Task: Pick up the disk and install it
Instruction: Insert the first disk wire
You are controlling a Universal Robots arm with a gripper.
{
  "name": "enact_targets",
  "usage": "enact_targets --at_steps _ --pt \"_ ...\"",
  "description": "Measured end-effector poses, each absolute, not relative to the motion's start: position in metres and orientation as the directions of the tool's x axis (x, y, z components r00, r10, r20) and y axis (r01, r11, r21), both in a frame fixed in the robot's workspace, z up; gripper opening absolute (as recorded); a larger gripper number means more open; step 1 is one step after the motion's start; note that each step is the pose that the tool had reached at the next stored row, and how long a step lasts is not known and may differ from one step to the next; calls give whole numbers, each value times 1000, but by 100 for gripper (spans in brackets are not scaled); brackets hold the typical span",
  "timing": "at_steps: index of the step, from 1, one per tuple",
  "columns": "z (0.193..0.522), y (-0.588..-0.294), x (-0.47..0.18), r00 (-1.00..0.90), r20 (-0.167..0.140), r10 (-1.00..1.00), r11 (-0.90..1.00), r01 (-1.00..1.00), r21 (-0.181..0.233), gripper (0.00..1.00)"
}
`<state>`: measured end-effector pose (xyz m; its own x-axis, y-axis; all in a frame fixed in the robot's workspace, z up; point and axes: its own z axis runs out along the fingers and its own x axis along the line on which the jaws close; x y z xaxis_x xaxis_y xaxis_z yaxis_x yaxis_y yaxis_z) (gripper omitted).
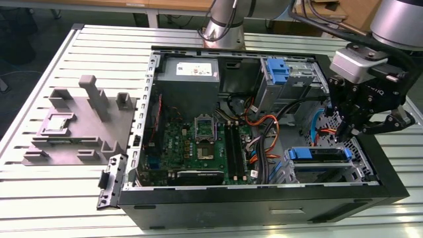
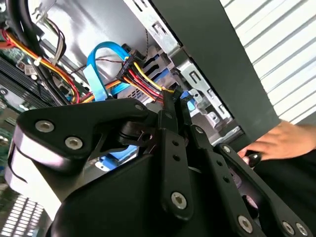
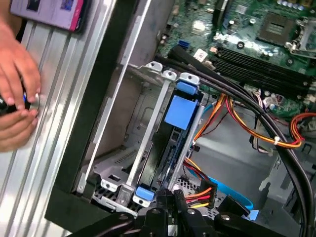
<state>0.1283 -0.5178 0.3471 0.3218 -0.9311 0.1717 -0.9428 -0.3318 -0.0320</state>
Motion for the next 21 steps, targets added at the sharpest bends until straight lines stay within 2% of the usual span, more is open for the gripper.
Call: enact_targets --at_steps 21 --pt "345 -518 128 -10 172 -985 4 -999 -32 18"
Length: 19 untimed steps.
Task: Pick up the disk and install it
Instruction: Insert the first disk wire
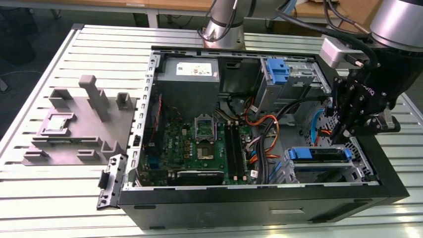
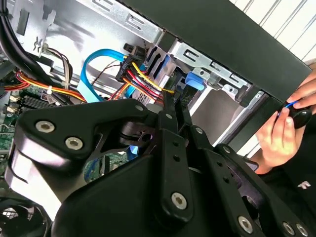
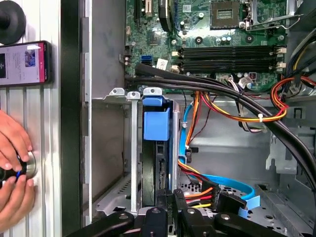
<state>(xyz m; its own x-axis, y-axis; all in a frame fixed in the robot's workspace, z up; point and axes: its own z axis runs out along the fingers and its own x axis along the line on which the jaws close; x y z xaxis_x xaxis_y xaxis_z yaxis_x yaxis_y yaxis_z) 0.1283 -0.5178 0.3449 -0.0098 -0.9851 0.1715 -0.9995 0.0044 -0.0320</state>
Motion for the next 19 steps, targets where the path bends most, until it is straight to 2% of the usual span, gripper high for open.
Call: enact_targets --at_steps 14,18,19 --pt "345 -518 128 -12 169 -986 7 -999 -32 18" --pt "345 -521 128 -12 108 -994 9 -999 -32 18" --pt "345 -523 128 -12 100 -995 9 -999 -32 18"
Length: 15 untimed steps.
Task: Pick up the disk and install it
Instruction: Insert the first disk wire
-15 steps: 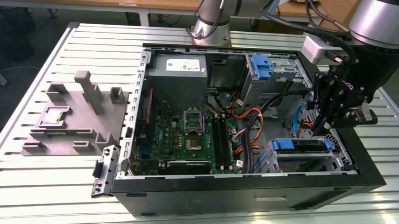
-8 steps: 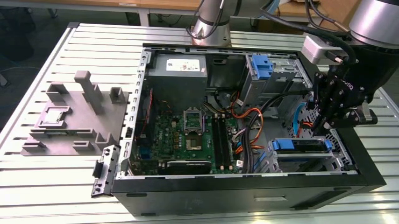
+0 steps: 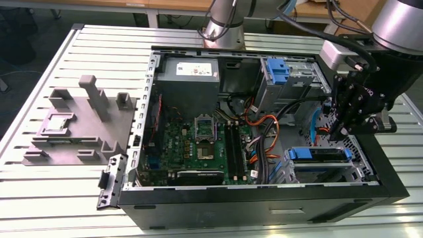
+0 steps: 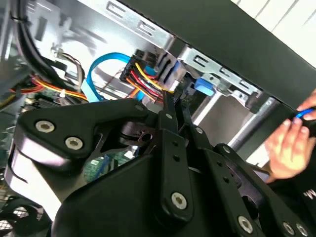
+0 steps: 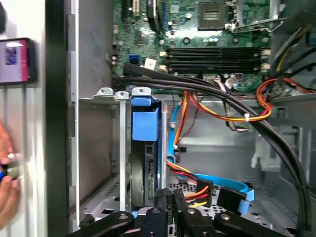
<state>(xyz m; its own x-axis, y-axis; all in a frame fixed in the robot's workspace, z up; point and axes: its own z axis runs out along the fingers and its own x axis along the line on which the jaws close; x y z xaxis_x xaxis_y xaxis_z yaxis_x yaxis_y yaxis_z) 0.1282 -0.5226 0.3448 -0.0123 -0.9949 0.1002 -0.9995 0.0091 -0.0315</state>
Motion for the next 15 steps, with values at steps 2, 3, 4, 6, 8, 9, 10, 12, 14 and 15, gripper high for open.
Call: enact_targets --at_steps 2,3,4,6,8,9,10,12,14,15 --pt "345 -526 128 -12 97 -995 9 -999 -31 18" --pt "344 -528 128 -12 96 -995 9 -999 -31 18" --pt "344 -530 128 -12 95 -995 9 -999 -31 18" --pt "344 -531 127 -12 91 -996 9 -999 -31 18" --pt "343 -533 125 -12 82 -997 10 -999 -31 18" --pt "342 -534 124 -12 76 -997 10 -999 -31 18" --pt "342 -536 124 -12 67 -998 10 -999 -31 18" --pt "341 -538 124 -12 50 -999 11 -999 -31 18" --pt "340 -539 124 -12 48 -999 11 -999 -31 18" --pt "339 -540 124 -12 47 -999 11 -999 -31 18"
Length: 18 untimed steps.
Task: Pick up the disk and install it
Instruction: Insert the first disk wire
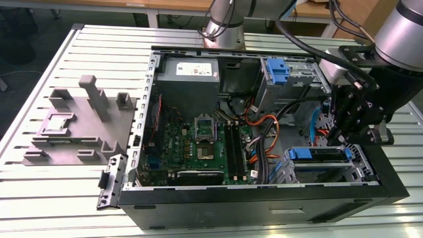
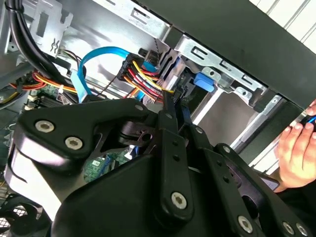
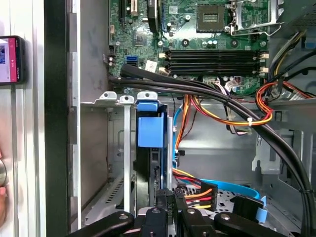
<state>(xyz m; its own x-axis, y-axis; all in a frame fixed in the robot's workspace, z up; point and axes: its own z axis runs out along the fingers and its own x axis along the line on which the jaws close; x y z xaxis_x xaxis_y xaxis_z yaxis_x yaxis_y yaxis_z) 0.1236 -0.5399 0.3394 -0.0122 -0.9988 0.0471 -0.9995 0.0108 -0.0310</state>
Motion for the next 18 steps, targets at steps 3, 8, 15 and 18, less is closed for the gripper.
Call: enact_targets --at_steps 3,8,15,18 --pt "338 -543 124 -12 46 -999 11 -999 -31 18" --pt "336 -545 124 -12 42 -999 11 -999 -31 18" --pt "334 -547 123 -13 41 -999 12 -999 -31 18" --pt "334 -547 123 -14 40 -999 13 -999 -31 18"
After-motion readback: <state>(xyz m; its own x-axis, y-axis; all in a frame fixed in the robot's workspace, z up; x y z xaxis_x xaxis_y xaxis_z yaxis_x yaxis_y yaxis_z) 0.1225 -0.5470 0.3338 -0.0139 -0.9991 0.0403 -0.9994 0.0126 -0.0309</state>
